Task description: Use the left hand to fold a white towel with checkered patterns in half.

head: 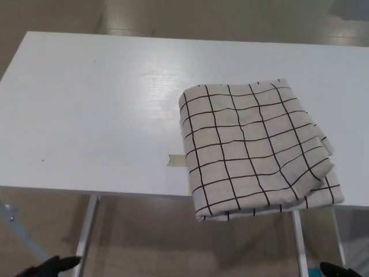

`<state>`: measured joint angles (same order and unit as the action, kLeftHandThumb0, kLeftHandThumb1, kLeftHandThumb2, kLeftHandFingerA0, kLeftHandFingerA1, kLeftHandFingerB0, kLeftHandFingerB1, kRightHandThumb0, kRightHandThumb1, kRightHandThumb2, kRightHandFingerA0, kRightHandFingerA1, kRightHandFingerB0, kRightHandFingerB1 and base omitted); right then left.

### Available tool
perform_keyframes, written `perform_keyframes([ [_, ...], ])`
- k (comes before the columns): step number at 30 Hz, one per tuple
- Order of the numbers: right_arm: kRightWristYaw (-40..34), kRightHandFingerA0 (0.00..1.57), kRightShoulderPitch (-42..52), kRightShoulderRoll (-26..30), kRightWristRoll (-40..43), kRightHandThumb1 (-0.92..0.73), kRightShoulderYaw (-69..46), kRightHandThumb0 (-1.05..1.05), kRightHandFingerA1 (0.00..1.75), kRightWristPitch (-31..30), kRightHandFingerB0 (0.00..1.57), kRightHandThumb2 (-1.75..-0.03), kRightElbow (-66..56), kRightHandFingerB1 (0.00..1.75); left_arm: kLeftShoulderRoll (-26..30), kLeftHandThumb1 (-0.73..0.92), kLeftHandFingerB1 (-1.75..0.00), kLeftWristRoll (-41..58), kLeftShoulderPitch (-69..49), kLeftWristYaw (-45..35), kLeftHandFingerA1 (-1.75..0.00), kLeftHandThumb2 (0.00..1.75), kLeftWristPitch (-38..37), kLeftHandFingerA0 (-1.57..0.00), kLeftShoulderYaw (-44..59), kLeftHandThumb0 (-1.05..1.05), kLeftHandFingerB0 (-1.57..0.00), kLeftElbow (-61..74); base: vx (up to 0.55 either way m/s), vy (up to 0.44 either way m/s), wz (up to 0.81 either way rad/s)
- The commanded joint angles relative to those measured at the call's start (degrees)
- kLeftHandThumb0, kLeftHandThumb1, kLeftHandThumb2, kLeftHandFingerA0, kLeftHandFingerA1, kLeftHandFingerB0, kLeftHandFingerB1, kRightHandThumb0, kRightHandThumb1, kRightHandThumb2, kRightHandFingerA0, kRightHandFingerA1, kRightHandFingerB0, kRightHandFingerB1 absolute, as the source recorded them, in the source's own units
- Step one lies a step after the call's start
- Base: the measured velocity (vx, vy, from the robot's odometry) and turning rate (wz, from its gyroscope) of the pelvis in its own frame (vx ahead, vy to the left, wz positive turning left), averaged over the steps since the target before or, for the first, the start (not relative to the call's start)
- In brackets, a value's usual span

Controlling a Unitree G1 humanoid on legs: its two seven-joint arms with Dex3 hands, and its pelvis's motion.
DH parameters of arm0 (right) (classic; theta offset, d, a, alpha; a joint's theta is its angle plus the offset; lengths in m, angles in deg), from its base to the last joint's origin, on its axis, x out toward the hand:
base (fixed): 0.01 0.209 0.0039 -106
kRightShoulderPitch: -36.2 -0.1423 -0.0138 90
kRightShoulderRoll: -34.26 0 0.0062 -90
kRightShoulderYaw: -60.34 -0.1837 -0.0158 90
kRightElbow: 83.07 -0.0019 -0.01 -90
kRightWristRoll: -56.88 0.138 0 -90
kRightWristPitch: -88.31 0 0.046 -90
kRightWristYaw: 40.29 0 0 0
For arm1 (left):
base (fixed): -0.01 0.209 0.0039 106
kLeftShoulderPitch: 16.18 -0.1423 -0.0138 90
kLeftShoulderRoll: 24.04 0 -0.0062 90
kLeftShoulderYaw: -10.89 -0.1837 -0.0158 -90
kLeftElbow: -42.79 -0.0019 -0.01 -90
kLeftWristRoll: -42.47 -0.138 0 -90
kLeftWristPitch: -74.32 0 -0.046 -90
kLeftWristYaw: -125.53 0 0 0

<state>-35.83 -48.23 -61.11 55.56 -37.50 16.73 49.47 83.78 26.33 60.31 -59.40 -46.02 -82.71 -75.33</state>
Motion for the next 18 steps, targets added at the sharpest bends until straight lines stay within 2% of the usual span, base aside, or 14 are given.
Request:
perform_keyframes([
  [1, -0.96, 0.38, -0.16, 0.56, 0.18, -0.67, -0.37, -0.48, 0.38, -0.11, 0.41, -0.61, 0.72, 0.38, -5.42, 0.46, -0.29, 2.62, 3.16, 3.43, -0.3, 0.55, 10.49, -0.19, 2.89, -0.66, -0.23, -9.16, 0.0, 0.0, 0.0],
  [2, -0.82, 0.4, -0.61, 0.67, 0.21, -0.7, -0.36, -0.46, 0.38, -0.37, 0.41, -0.61, 0.8, 0.37, -5.36, 0.17, -0.48, 2.53, 3.6, 3.11, -0.5, 0.82, 10.77, -0.06, 3.04, -0.31, -0.06, -9.6, 0.0, 0.0, 0.0],
  [18, 0.37, 0.39, -2.66, 1.2, 0.57, -0.67, -0.42, -0.46, 0.38, 1.44, 0.42, -0.6, 3.1, 0.38, -6.14, 0.19, -0.48, 2.05, 4.71, 2.59, -0.5, 0.83, 12.62, -0.07, 4.92, -0.32, -0.06, -10.36, 0.0, 0.0, 0.0],
])
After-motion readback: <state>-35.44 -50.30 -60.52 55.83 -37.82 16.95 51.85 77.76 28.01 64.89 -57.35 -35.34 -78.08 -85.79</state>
